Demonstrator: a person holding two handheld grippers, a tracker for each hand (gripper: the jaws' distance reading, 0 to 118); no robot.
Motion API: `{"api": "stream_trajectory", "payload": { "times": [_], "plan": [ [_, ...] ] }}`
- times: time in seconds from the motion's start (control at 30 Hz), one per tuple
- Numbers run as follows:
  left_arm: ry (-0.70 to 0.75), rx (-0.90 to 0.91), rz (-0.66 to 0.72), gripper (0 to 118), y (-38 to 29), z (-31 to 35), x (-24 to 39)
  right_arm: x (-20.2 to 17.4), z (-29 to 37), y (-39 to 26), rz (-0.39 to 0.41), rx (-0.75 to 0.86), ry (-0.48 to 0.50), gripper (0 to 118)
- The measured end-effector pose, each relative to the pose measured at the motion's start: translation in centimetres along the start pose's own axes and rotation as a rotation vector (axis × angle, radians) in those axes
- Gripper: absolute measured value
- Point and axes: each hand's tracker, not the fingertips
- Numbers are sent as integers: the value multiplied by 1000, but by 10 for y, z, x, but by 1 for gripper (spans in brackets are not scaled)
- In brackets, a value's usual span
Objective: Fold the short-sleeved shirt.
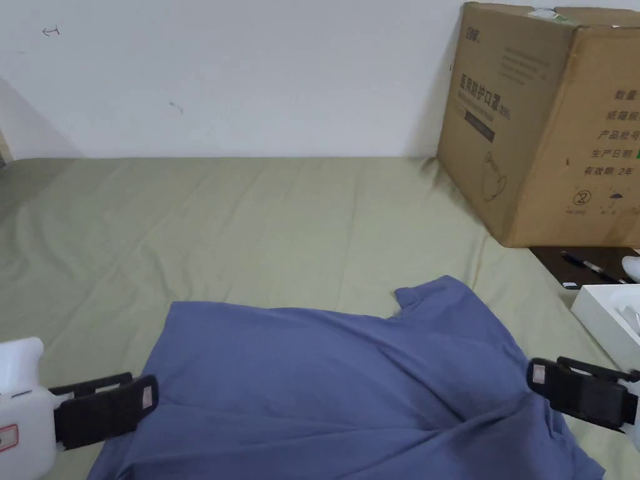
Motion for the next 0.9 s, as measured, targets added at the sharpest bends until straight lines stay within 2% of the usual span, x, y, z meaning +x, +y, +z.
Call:
{"api": "stream_trajectory", "payload": {
  "times": [0.03, 0.07, 0.1, 0.2, 0.33, 0.43, 0.47, 0.53, 0.57, 0.63, 0.73, 0.9],
  "plan": [
    [-4, 65, -22, 66, 6, 2, 8, -18, 1, 4, 53, 29, 28, 55],
    [28, 55, -56, 16, 13, -2, 13, -29, -2, 9, 91, 38, 30, 10],
    [103, 43, -117, 0, 21, -9, 19, -43, -9, 14, 134, 53, 12, 0],
    [84, 34, -159, 0, 55, -37, 18, -48, -33, 34, 116, 69, 146, 0],
    [158, -112, -113, 0, 115, -127, -6, -57, -78, 65, 118, 37, 125, 0],
    [35, -358, -15, 0, 147, -217, -45, -54, -109, 75, 124, 7, 130, 0],
    [2, -408, 28, 8, 150, -239, -57, -53, -117, 76, 132, -6, 131, 0],
    [5, -465, 53, 84, 158, -276, -76, -51, -135, 75, 146, -46, 129, 0],
    [11, -488, 46, 115, 159, -291, -83, -48, -136, 74, 146, -68, 128, 0],
    [69, -498, -9, 113, 155, -310, -93, -42, -148, 68, 126, -113, 138, 0],
    [116, -505, 4, 113, 152, -336, -99, -37, -158, 57, 103, -164, 138, 0],
    [108, -567, 1, 113, 135, -383, -123, -33, -173, 41, 118, -210, 111, 0]
  ]
}}
